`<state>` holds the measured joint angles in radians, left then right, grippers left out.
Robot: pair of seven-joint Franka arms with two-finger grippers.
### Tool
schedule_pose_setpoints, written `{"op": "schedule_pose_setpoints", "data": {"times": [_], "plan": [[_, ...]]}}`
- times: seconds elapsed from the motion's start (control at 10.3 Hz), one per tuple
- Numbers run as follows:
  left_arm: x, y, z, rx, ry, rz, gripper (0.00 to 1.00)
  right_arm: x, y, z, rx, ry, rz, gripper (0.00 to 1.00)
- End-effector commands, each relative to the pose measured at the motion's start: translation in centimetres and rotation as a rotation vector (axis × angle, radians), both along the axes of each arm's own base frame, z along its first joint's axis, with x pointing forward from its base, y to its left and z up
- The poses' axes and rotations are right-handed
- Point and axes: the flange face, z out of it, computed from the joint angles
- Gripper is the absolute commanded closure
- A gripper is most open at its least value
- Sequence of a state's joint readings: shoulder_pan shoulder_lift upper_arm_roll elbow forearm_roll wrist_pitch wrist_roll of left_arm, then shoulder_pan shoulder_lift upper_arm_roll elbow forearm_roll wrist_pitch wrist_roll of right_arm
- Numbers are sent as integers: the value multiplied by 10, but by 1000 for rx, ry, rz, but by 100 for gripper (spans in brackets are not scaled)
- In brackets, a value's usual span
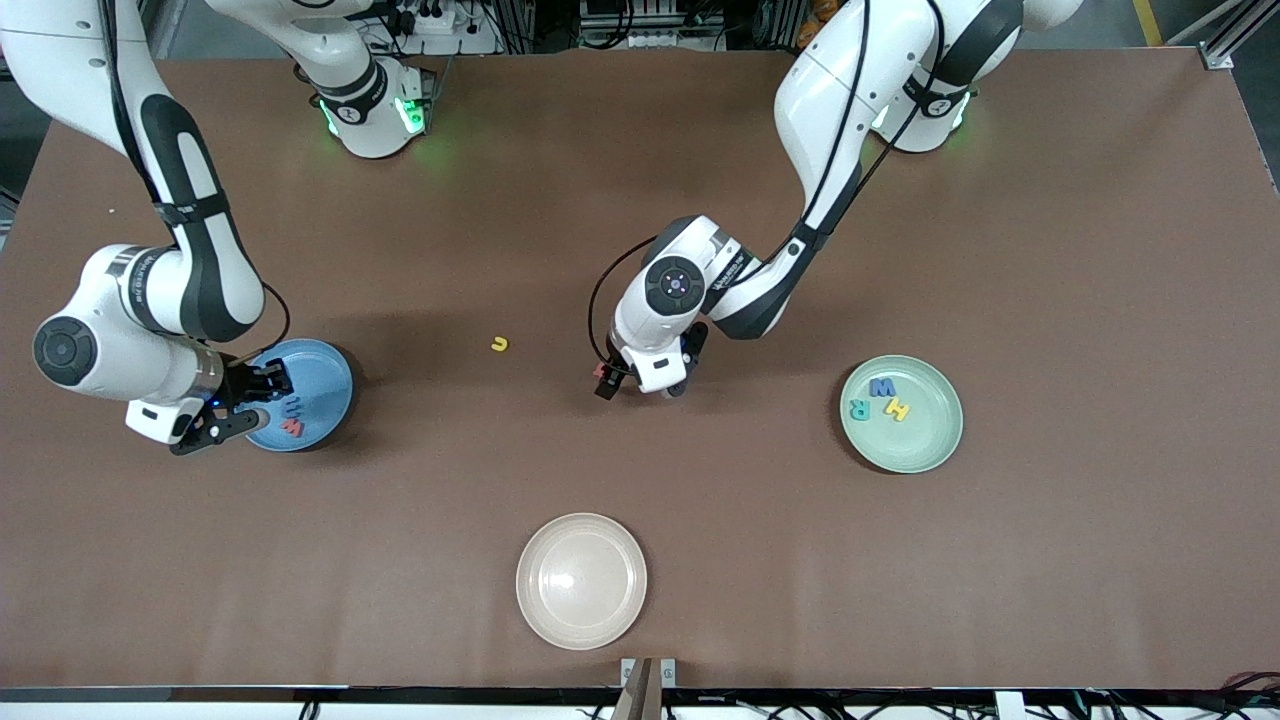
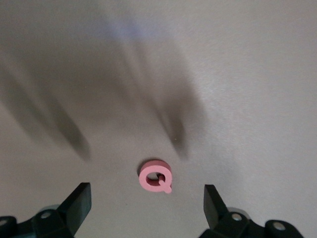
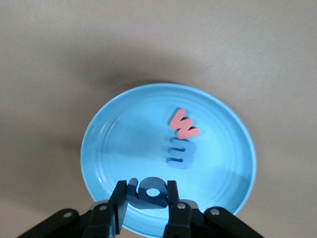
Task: Sort upper and lower case letters into plates
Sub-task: 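Release 6 from the right gripper while the left gripper reaches Q, then grasp pink Q with the left gripper while the right gripper grasps yellow u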
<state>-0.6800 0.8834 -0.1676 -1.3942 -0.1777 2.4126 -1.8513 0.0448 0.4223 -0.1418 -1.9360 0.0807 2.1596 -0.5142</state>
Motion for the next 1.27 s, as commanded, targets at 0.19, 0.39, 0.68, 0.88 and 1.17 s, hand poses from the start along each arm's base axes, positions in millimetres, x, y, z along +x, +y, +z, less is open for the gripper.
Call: {"op": "schedule_pose_setpoints", "data": {"times": [0.19,0.39,0.68,0.88,1.17], "plan": [[-6,-23,-22,-27,8,63,0,-2,22,-8,-2,26,29,0],[-6,-20,-29,-19,7,48,0,-6,56,-8,7,35,65,0],[-11,-21,-36,-9,9,35,15,-24,125,-4,23,32,78,0],[-12,-22,-38,-8,10,32,35,-51,192,1,2,-23,64,0],[-12,-22,-38,-7,4,10,54,-69,267,0,-12,-106,225,0]]}}
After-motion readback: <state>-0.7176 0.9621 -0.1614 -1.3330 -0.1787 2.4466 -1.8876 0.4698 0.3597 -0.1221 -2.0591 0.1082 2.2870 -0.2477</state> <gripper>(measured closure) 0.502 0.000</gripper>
